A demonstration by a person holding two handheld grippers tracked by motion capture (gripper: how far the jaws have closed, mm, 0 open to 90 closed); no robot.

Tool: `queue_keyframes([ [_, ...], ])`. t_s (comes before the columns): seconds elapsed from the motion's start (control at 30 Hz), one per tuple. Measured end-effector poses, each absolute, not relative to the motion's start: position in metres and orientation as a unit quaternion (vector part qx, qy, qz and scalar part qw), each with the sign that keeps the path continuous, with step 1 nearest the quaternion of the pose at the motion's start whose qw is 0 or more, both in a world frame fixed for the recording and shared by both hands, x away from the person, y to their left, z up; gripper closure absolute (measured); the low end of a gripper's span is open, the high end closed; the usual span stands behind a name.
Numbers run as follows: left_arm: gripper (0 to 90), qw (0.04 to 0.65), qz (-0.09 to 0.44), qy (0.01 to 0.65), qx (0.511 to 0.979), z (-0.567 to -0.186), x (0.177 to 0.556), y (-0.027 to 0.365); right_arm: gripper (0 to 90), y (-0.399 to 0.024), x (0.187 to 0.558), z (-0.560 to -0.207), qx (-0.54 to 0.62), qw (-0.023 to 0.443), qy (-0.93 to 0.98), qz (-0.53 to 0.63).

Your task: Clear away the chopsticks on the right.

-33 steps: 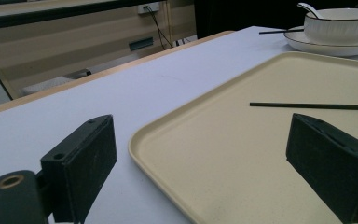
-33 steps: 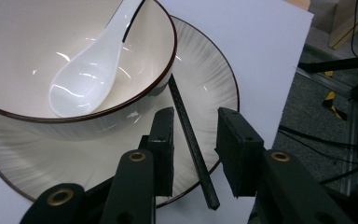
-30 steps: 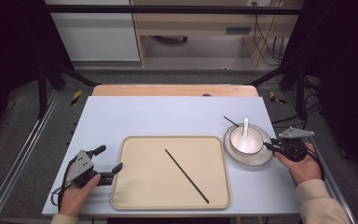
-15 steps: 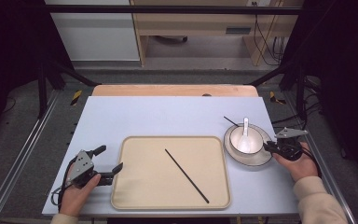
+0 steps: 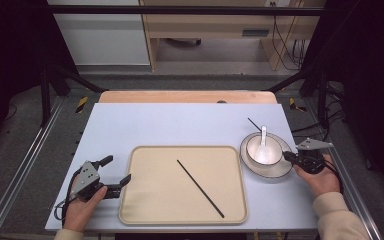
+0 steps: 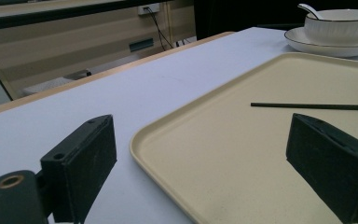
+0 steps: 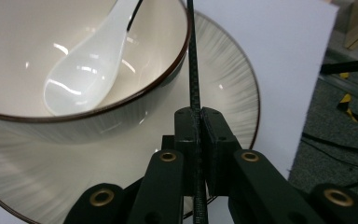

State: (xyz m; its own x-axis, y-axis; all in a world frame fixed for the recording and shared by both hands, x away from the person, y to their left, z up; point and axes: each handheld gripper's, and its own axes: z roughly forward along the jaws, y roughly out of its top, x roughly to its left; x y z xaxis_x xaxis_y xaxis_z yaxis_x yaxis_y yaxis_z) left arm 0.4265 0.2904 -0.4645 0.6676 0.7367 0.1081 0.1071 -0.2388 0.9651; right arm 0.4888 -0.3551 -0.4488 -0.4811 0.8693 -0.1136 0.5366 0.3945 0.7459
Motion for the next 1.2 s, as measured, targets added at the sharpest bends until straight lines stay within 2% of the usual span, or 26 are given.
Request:
queue_keyframes([
  [0.23, 7.5, 0.555, 0.286, 0.281, 0.729, -0.464, 0.426, 0.290, 85.6, -0.356, 0.475, -0.431, 0.462, 0.298, 0.755, 0.358],
  [0.37, 7.0, 0.570, 0.282, 0.277, 0.720, -0.462, 0.425, 0.292, 85.6, -0.351, 0.454, -0.407, 0.464, 0.334, 0.726, 0.381],
  [0.57, 6.8, 0.589, 0.278, 0.279, 0.706, -0.460, 0.424, 0.295, 85.5, -0.316, 0.426, -0.379, 0.427, 0.337, 0.738, 0.400],
  [0.73, 6.7, 0.599, 0.279, 0.281, 0.696, -0.458, 0.423, 0.297, 85.5, -0.259, 0.401, -0.377, 0.403, 0.289, 0.766, 0.410],
  [0.97, 6.5, 0.602, 0.278, 0.279, 0.695, -0.458, 0.423, 0.298, 85.5, -0.193, 0.393, -0.419, 0.385, 0.199, 0.817, 0.380],
  [1.2, 6.2, 0.601, 0.277, 0.285, 0.693, -0.458, 0.424, 0.299, 85.5, -0.168, 0.398, -0.451, 0.389, 0.146, 0.835, 0.361],
])
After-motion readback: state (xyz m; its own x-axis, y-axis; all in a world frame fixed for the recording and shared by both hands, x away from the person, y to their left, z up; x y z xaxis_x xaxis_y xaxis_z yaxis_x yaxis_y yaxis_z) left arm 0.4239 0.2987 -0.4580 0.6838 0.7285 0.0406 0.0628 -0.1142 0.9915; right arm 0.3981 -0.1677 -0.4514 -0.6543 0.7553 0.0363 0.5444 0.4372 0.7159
